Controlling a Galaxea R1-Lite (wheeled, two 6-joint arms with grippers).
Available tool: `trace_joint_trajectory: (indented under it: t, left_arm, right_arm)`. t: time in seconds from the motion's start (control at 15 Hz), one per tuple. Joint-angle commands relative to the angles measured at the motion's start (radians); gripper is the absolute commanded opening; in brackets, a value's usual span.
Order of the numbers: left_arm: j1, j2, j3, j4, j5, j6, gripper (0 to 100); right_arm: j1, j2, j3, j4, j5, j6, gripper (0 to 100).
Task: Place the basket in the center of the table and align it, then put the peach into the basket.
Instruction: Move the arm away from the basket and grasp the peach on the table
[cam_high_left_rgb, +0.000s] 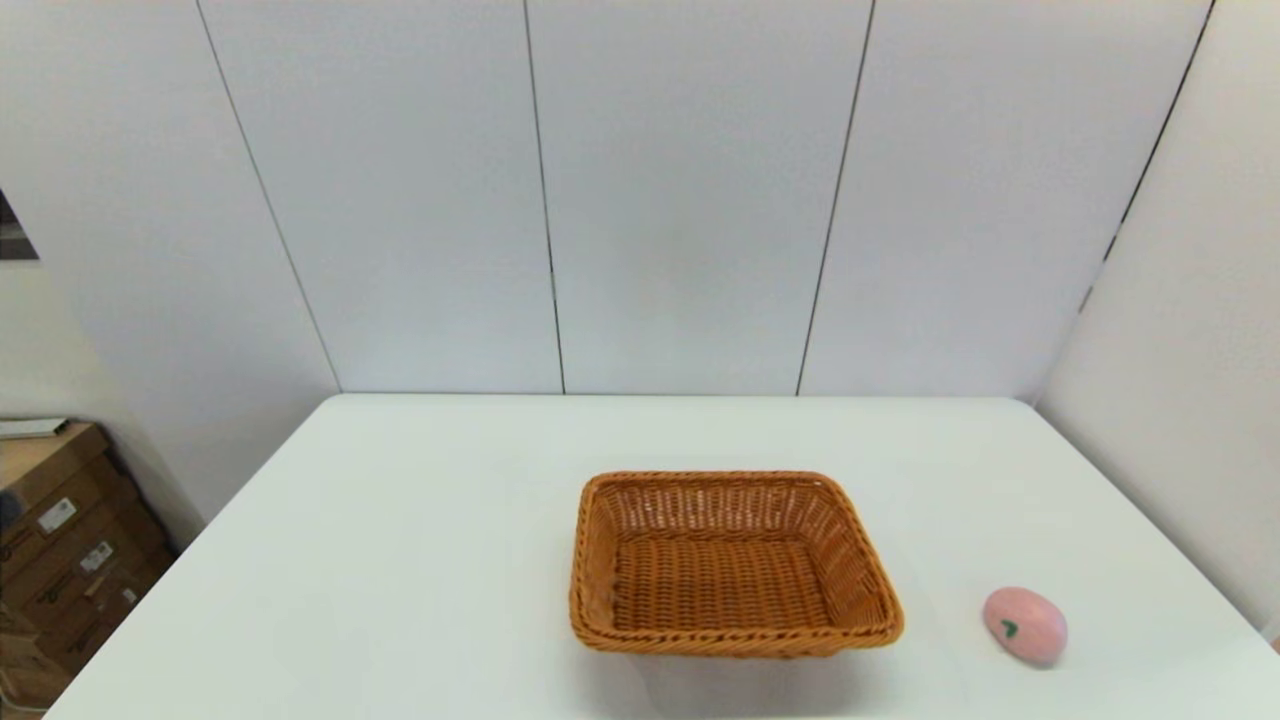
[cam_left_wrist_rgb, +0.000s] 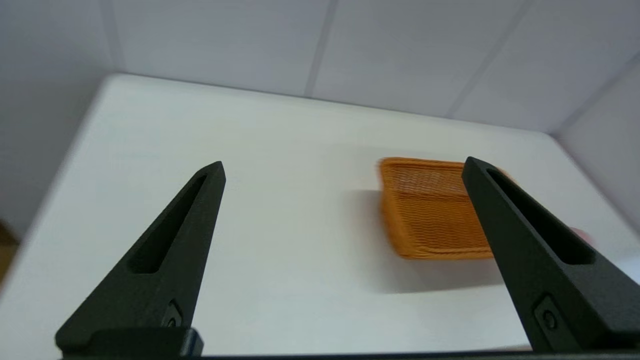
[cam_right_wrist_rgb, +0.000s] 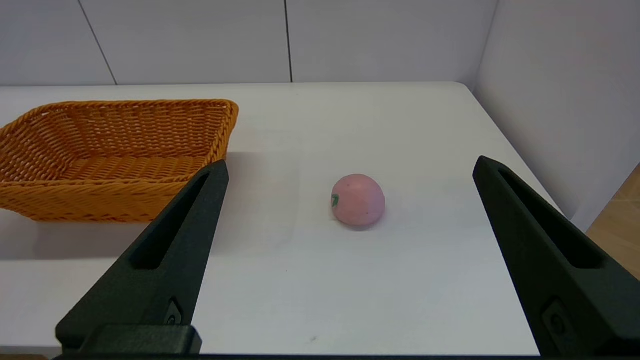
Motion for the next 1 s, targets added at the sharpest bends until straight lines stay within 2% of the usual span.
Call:
trace_joint_trajectory:
  t: [0.07, 0.27, 0.47, 0.53, 0.6, 0.67, 0.73, 0.8, 0.93, 1.0]
  left_arm:
    - [0.172, -0.375, 0.3, 0.004, -0.03, 0.094, 100]
    - [0.179, -0.538, 0.445, 0.004, -0.057, 0.148, 100]
    - [0.179, -0.539, 0.573, -0.102, -0.039, 0.166, 100]
    - [0.179, -0.539, 0.589, -0.153, -0.01, 0.168, 100]
    - [0.179, -0.539, 0.605, -0.18, 0.004, 0.172, 100]
    - [0.179, -0.539, 0.612, -0.195, 0.002, 0.175, 100]
    - [0.179, -0.539, 0.628, -0.2, 0.001, 0.189, 100]
    - [0.179, -0.539, 0.631, -0.202, -0.001, 0.198, 100]
    - [0.179, -0.539, 0.631, -0.203, -0.002, 0.197, 100]
    - [0.179, -0.539, 0.632, -0.203, -0.002, 0.195, 100]
  right_arm:
    - [0.0, 0.001, -0.001, -0.001, 0.0, -0.001, 100]
    - [0.0, 0.001, 0.001, -0.001, 0.0, -0.001, 100]
    - [0.0, 0.0, -0.013, 0.008, -0.002, -0.017, 100]
    - [0.0, 0.015, -0.056, 0.035, 0.009, -0.02, 100]
    - [0.0, 0.089, -0.128, 0.107, 0.008, -0.012, 100]
    - [0.002, 0.187, -0.205, 0.179, 0.0, -0.009, 100]
    - [0.002, 0.385, -0.261, 0.245, 0.0, -0.01, 100]
    - [0.002, 0.583, -0.288, 0.24, 0.002, -0.015, 100]
    - [-0.001, 1.017, -0.343, 0.145, -0.008, -0.01, 100]
    - [-0.003, 1.222, -0.355, 0.071, -0.037, -0.012, 100]
